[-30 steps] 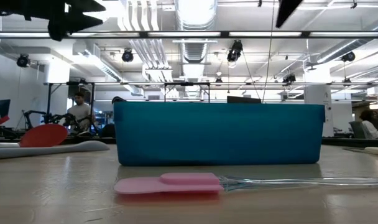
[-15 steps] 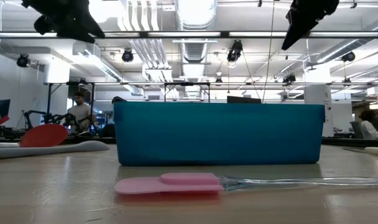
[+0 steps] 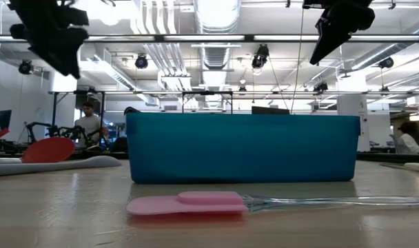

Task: Pick & Place Kitchen Items
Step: Put the red serving spoon into the pink bin

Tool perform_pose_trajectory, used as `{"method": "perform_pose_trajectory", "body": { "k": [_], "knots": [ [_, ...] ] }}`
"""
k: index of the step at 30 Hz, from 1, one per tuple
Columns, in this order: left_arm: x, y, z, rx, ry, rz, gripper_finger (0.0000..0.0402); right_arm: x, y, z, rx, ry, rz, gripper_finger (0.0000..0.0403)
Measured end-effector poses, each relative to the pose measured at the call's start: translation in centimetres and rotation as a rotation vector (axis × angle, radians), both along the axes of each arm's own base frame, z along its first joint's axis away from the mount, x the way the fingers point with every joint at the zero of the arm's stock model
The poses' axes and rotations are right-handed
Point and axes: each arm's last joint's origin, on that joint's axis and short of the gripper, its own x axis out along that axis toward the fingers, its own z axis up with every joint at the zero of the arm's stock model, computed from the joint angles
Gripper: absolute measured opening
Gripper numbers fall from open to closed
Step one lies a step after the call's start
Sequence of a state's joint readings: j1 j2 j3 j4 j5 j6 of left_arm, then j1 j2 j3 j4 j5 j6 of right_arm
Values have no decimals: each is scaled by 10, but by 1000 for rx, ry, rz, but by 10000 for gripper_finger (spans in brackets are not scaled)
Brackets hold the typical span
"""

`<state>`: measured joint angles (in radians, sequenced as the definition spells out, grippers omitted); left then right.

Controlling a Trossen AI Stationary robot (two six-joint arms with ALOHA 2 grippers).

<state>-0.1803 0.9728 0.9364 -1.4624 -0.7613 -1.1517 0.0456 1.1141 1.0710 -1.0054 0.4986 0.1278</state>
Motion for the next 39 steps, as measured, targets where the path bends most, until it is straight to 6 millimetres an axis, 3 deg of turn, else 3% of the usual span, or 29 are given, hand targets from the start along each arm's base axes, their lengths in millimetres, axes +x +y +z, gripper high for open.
{"method": "perform_pose_trajectory", "body": {
  "k": [17, 30, 39],
  "knots": [
    [-5, 34, -33, -218, 375, 138, 233, 5, 0, 3, -5, -61, 11, 8],
    [5, 59, -73, -334, 324, 70, 233, 6, 0, -1, -5, -53, 12, 8],
    [2, 73, -82, -390, 295, 125, 233, 7, 0, -10, -13, -43, 25, 8]
  ]
}}
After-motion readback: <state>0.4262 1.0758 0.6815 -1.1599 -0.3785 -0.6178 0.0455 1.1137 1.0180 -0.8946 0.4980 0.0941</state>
